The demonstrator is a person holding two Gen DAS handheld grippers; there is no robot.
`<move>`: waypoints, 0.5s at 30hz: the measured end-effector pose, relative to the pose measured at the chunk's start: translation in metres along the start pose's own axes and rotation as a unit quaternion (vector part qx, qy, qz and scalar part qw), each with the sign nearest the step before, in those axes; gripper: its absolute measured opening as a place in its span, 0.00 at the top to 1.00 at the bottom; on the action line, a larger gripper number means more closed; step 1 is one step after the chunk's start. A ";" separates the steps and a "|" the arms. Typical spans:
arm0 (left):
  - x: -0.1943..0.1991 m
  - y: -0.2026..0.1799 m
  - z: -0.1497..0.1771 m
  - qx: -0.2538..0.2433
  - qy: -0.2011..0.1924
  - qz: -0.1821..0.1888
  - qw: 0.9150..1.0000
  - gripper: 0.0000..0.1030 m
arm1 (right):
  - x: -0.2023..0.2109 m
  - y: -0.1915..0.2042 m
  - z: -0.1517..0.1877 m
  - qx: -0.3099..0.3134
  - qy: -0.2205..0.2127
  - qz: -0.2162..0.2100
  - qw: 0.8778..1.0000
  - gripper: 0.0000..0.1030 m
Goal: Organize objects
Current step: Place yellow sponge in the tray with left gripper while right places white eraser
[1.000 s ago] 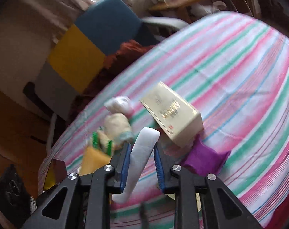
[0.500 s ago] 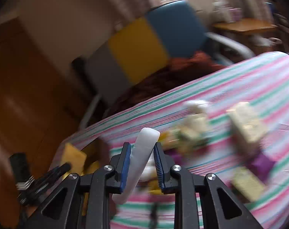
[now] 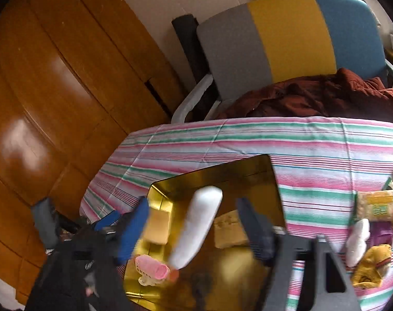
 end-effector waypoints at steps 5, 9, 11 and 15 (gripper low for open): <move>0.006 0.011 0.014 0.003 0.005 -0.007 1.000 0.23 | 0.006 0.012 0.018 0.066 -0.007 0.050 0.997 0.24; 0.014 0.009 0.021 0.009 0.004 -0.003 1.000 0.23 | 0.035 0.031 0.033 0.143 -0.079 0.110 0.980 0.24; 0.019 0.004 0.022 0.006 0.001 0.005 1.000 0.23 | 0.049 0.036 0.038 0.147 -0.116 0.123 0.975 0.23; 0.031 -0.009 0.020 -0.010 -0.009 0.019 1.000 0.19 | 0.043 0.024 0.045 0.112 -0.066 0.080 0.988 0.21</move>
Point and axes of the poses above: each gripper's, at about its wrist camera, not at the fingertips, and x roughly against the way its jaws point, y to its left, z to its underside, the point moved 4 cm from there along -x, roughly the way its jaws point, and after that the axes turned 1 degree about y, right-handed, at the moved point
